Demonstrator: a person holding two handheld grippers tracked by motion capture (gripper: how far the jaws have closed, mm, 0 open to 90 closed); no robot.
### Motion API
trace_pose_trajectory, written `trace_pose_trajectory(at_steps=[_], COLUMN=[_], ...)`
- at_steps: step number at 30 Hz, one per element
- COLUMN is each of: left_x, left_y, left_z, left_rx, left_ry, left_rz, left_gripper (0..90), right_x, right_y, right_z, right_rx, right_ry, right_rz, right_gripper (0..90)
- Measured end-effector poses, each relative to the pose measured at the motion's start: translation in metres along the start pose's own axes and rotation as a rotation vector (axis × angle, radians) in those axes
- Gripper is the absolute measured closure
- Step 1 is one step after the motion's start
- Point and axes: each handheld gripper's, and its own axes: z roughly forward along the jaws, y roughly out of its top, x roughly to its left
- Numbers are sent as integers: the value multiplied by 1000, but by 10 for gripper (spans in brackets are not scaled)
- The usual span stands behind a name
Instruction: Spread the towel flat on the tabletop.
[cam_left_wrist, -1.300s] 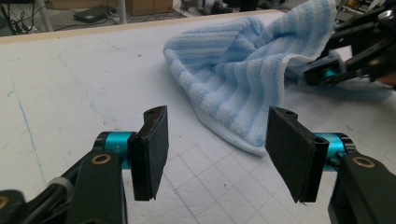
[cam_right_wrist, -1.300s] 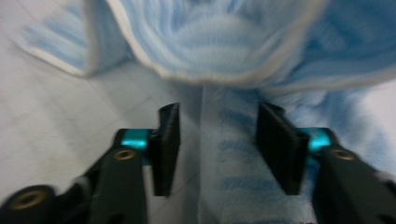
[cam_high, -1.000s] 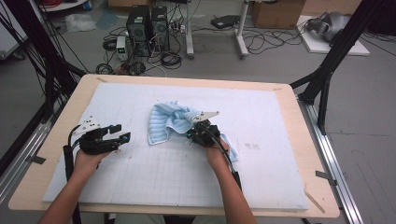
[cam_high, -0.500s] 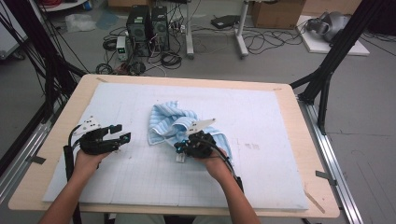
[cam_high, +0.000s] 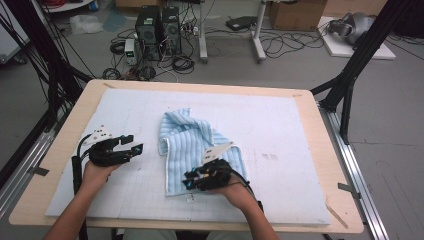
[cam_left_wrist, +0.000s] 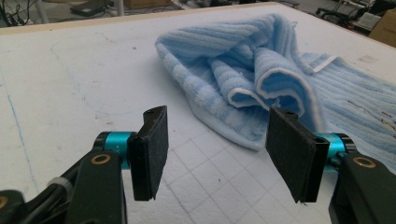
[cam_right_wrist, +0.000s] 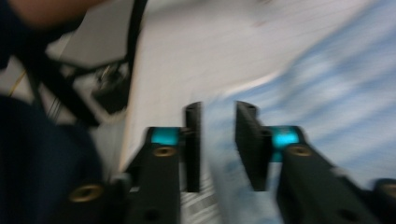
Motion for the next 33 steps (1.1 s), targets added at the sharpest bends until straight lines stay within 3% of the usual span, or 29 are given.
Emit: trace_pose_trajectory(at_steps=[1, 2, 3, 4, 5, 6, 7, 9, 10, 11, 12, 13, 15, 16, 22, 24, 25, 27, 29, 30, 31, 32, 33], left_x=[-1, -1, -1, -1, -1, -1, 0, 0, -1, -1, -1, -1, -1, 0, 2, 2, 2, 2, 2, 2, 2, 2, 2], left_y=[0, 0, 0, 0, 0, 0, 0, 0, 0, 0, 0, 0, 0, 0, -1, -1, -1, -1, -1, -1, -1, -1, -1], left_z=[1, 1, 1, 1, 1, 1, 1, 2, 2, 2, 2, 2, 2, 2, 1, 0, 1, 1, 1, 1, 1, 0, 0], left_rx=[-3, -3, -2, -3, -1, 2, 3, 2, 3, 4, 4, 5, 2, 3, 2, 1, 1, 1, -1, -2, -2, -1, -2], left_ry=[0, 0, 0, 0, -1, 0, -1, 2, 3, 3, 1, 2, 3, 2, 9, 11, 13, 11, 12, 14, 14, 14, 14], left_rz=[0, 1, 3, 2, 1, 2, 3, 1, 1, 2, 4, 5, 2, 0, -3, -4, -3, -3, -1, -2, -2, -3, -5], left_gripper=[395, 395, 395, 395, 395, 395, 395, 395, 395, 395, 395, 395, 396, 396, 397, 397, 397, 397, 397, 397, 397, 397, 397], right_x=[0, -6, -19, -25, -25, -30, -34, -37, -34, -34, -32, -31, -26, -26, -7, 2, 10, 11, 8, 2, 2, -2, -11], right_y=[0, 0, -4, -8, -8, -12, -16, -21, -21, -21, -20, -20, -20, -20, -24, -25, -24, -22, -18, -13, -13, -10, -5], right_z=[0, -8, -21, -23, -23, -23, -22, -15, -13, -13, -13, -14, -14, -14, -11, -8, -5, -6, -12, -20, -20, -23, -28], right_rx=[0, -23, 12, 54, 54, 88, 110, 144, 155, 155, 160, 163, 189, 189, 224, 239, 252, 239, 168, 84, 84, 57, 20], right_ry=[0, -78, -306, -392, -392, -447, -464, -452, -472, -472, -460, -432, -363, -363, -164, -74, -35, -23, -32, -80, -80, -117, -211], right_rz=[0, 24, 54, 65, 65, 87, 105, 130, 91, 91, 87, 90, 73, 73, 55, 20, -29, -29, -12, 13, 13, 28, 40], right_gripper=[645, 646, 652, 635, 635, 595, 549, 522, 617, 617, 721, 827, 861, 861, 865, 864, 849, 831, 755, 677, 677, 643, 571])
